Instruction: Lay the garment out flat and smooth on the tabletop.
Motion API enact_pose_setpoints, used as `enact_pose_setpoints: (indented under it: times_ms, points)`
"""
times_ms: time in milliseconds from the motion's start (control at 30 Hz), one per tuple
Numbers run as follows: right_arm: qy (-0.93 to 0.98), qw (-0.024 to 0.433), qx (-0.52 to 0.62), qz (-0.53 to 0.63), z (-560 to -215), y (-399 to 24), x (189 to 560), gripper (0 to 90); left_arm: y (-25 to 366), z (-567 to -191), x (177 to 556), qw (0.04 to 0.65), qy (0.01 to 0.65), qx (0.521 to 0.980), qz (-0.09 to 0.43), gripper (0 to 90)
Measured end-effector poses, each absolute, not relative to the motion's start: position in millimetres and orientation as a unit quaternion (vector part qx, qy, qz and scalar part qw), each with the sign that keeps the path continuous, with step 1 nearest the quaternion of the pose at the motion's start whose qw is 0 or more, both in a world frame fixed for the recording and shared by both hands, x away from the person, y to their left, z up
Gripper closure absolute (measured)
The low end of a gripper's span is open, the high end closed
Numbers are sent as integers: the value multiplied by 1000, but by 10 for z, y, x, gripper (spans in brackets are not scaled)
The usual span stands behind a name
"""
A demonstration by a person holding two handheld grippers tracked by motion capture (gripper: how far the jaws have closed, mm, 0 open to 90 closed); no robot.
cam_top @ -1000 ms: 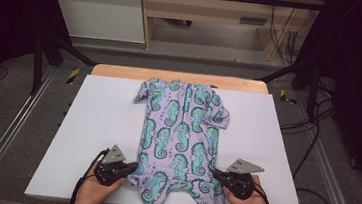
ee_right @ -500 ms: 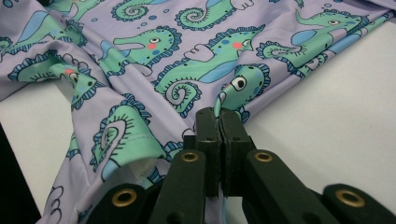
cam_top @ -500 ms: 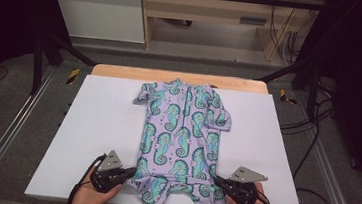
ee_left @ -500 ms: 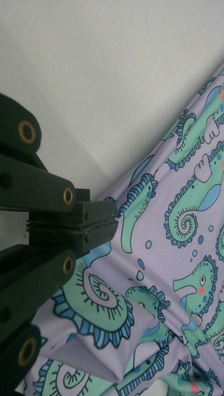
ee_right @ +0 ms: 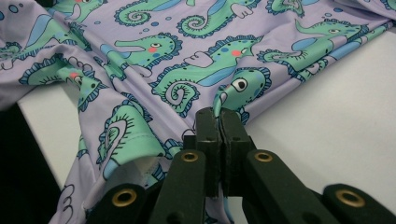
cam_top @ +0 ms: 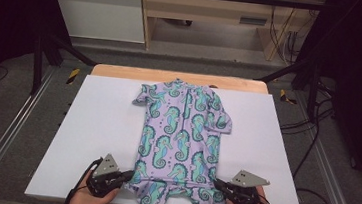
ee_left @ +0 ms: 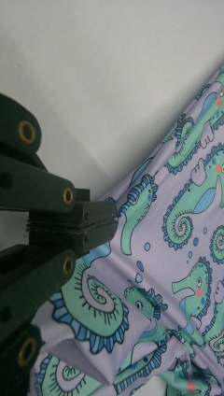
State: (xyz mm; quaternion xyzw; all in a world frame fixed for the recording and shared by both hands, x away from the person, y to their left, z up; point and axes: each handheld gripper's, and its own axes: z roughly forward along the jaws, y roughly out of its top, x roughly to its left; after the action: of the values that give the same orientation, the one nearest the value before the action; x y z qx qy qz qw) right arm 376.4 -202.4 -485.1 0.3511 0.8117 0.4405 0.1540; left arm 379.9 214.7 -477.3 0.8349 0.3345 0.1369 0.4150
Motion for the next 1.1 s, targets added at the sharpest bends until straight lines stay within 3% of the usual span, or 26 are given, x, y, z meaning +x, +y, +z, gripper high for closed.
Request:
enact_pose_setpoints:
  times_ms: [267,467,700,800,967,1100]
  points:
    - [813,139,339,452,-4812,-2075,3444,870,2141,-4754,3383,415,316,844,124,894]
    - [806,140,349,458,-4787,-2047,3524,629,2152,-4711,3528,427,335,825,155,696]
    - [792,154,390,443,-4766,-1980,3813,513,2116,-4741,3810,422,352,823,145,663]
    - [793,151,401,433,-4825,-1944,3942,508,2087,-4834,3901,405,359,829,138,647]
    - [805,155,401,409,-4892,-1870,4012,555,2057,-4868,3935,400,355,835,133,722]
    - [813,163,392,399,-4930,-1877,4001,687,2051,-4881,3940,403,348,837,129,813]
